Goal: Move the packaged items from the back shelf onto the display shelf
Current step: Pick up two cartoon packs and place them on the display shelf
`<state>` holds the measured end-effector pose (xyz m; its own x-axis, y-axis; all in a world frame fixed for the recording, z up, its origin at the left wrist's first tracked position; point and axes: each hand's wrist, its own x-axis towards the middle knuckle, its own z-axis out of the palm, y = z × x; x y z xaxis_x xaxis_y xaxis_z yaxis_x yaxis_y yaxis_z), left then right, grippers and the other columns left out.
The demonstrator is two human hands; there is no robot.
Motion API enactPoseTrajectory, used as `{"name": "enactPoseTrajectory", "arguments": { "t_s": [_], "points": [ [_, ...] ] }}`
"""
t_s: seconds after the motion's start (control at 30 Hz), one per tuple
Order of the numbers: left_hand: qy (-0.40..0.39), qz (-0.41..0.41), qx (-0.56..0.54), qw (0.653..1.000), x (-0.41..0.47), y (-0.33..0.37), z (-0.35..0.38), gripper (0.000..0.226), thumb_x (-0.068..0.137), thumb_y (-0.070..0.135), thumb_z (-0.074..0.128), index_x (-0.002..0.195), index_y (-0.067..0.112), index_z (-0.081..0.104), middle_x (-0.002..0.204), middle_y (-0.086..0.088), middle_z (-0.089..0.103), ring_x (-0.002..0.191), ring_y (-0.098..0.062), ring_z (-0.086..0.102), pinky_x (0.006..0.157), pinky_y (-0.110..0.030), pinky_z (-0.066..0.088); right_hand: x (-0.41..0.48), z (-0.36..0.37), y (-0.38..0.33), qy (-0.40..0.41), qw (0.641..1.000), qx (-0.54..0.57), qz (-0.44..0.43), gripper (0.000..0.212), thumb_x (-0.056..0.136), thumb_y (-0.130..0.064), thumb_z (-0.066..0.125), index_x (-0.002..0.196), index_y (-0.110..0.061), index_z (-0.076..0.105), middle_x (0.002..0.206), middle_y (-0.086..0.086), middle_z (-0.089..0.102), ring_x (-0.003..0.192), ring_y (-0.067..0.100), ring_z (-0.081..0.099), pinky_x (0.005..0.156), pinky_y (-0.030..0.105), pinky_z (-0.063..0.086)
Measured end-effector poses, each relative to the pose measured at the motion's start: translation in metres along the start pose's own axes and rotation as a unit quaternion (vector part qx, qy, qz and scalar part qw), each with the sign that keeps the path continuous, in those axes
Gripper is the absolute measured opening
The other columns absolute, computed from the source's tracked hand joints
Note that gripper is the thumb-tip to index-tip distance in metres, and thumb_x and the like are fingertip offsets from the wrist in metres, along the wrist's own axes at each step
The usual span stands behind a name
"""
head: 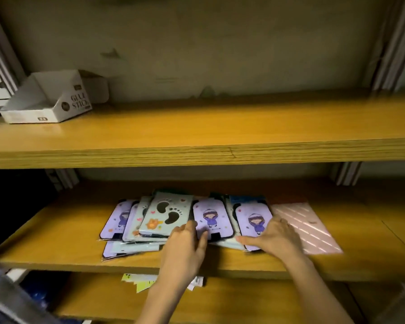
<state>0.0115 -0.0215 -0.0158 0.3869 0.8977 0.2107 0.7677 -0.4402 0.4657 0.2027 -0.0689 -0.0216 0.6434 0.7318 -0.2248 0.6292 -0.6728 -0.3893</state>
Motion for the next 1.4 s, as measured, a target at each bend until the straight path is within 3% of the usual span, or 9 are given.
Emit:
{"name": "enactPoseTrajectory", "arguments": {
  "t_s": [0.1,0.27,0.37,0.57,0.8,0.9,1.0,1.17,1.4],
  "points": [
    [-0.018,0.003,-0.003,1.0,0.01,0.006,0.003,0.037,0.091,0.044,0.043,0.115,0.017,0.05,0.111,-0.005,0.061,0.108,-0.022,0.051,0.081,-0.03,0.042,-0.004,-0.006,0.003,0.052,0.997,0.059,0.011,0.084,0.062,-0.067,0.068,0.114,-0.004,0.049,0.102,0.008,0.057,0.091,0.027,0.056,0.072,0.034,0.043],
    [-0.11,-0.052,0.054,0.991,0.034,0.019,0.019,0.082,0.083,0.063,0.041,0.136,0.002,0.028,0.141,-0.015,0.042,0.132,-0.03,0.033,0.103,-0.039,0.037,-0.028,-0.017,0.013,0.136,0.981,0.134,-0.02,0.045,0.083,-0.042,0.062,0.113,-0.012,0.047,0.108,0.008,0.066,0.097,0.026,0.06,0.078,0.034,0.047],
    [-0.127,-0.08,0.076,0.986,0.047,0.025,0.027,0.111,0.071,0.076,0.042,0.143,-0.002,0.008,0.15,-0.022,0.025,0.138,-0.033,0.023,0.108,-0.039,0.031,-0.043,-0.019,0.018,0.151,0.973,0.169,-0.029,0.04,0.083,-0.038,0.064,0.112,-0.015,0.048,0.107,0.004,0.067,0.095,0.021,0.061,0.081,0.036,0.05],
    [-0.121,-0.083,0.097,0.984,0.068,0.022,0.028,0.129,0.053,0.077,0.062,0.139,-0.005,0.013,0.143,-0.023,0.032,0.132,-0.035,0.031,0.109,-0.036,0.028,-0.055,-0.02,0.024,0.189,0.963,0.191,-0.031,0.053,0.082,-0.033,0.065,0.127,-0.015,0.044,0.115,0.007,0.064,0.094,0.017,0.059,0.075,0.033,0.053],
    [-0.127,-0.05,-0.116,0.984,0.068,0.03,0.041,0.077,0.06,0.045,0.08,0.11,-0.001,0.043,0.099,-0.015,0.061,0.092,-0.032,0.062,0.071,-0.036,0.05,-0.073,-0.022,0.055,0.194,0.939,0.283,0.018,0.039,0.079,-0.026,0.069,0.112,-0.016,0.051,0.116,0.009,0.066,0.087,0.02,0.067,0.058,0.026,0.057],
    [-0.104,0.012,-0.222,0.969,0.058,0.042,0.043,0.051,0.075,0.03,0.072,0.105,0.001,0.044,0.093,-0.02,0.065,0.086,-0.033,0.062,0.075,-0.044,0.052,-0.086,-0.023,0.077,0.219,0.915,0.337,0.038,0.034,0.081,-0.02,0.067,0.11,-0.018,0.048,0.103,0.003,0.065,0.077,0.013,0.065,0.057,0.023,0.056],
    [-0.083,0.022,-0.349,0.933,0.049,0.033,0.03,0.047,0.078,0.032,0.069,0.111,0.015,0.04,0.097,-0.011,0.064,0.09,-0.03,0.062,0.084,-0.053,0.051,-0.09,-0.021,0.073,0.192,0.888,0.417,0.033,0.04,0.083,-0.021,0.063,0.118,-0.01,0.048,0.087,-0.008,0.063,0.073,0.006,0.065,0.056,0.022,0.057],
    [-0.178,-0.041,-0.535,0.825,0.035,0.029,0.013,0.041,0.08,0.012,0.066,0.113,0.023,0.045,0.098,0.005,0.066,0.078,-0.005,0.068,0.061,-0.018,0.056,-0.097,-0.027,0.074,0.156,0.839,0.522,0.02,0.043,0.079,-0.025,0.063,0.116,-0.007,0.051,0.106,0.012,0.068,0.089,0.022,0.07,0.068,0.037,0.061],
    [-0.296,-0.023,-0.557,0.776,-0.013,0.106,0.029,0.046,0.078,0.012,0.066,0.118,0.021,0.047,0.102,-0.004,0.07,0.084,-0.022,0.071,0.064,-0.036,0.061,-0.149,-0.054,0.149,0.173,0.804,0.566,0.05,0.028,0.079,-0.017,0.064,0.106,-0.008,0.058,0.096,0.01,0.071,0.073,0.013,0.072,0.055,0.025,0.058]
  ]
}}
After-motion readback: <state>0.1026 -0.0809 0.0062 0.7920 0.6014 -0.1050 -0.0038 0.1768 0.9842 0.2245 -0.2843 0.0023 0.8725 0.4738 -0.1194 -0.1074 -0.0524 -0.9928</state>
